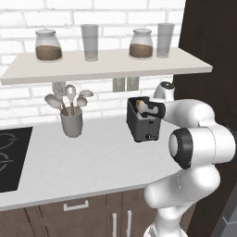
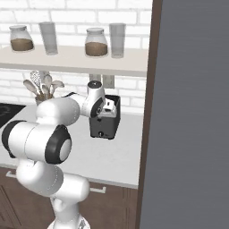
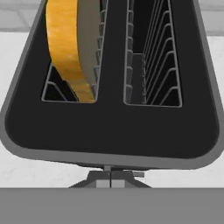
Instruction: Start the toaster. Once the lever pops up, take the bread to the plate on the dining counter.
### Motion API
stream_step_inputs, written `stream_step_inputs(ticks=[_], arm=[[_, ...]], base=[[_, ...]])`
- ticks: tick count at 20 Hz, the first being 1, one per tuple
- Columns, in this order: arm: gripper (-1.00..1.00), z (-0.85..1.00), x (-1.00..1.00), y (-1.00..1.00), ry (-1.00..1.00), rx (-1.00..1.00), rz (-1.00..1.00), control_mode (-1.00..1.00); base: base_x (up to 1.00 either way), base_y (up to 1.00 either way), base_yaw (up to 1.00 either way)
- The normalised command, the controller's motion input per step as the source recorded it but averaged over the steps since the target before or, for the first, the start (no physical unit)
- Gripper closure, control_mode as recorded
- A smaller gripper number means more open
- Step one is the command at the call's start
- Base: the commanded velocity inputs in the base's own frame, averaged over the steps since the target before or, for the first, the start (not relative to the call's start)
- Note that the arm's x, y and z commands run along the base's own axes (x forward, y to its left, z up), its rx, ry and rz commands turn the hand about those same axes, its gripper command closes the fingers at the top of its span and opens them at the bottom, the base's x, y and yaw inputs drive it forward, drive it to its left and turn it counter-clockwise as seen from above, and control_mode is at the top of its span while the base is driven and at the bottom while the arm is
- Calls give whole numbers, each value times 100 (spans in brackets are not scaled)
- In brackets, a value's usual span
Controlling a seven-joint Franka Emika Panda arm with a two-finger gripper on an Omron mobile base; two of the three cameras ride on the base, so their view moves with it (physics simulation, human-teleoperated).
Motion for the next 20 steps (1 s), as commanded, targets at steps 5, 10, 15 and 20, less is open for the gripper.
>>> stream_step_inputs(ticks=[5,10,15,20], arm=[[100,-34,2,0,-2,0,0,-100],[100,-29,-17,0,-12,0,0,-100],[100,-20,6,0,-7,1,0,-100],[100,-60,8,0,-5,2,0,-100]], base=[[0,0,0],[0,0,0],[0,0,0],[0,0,0]])
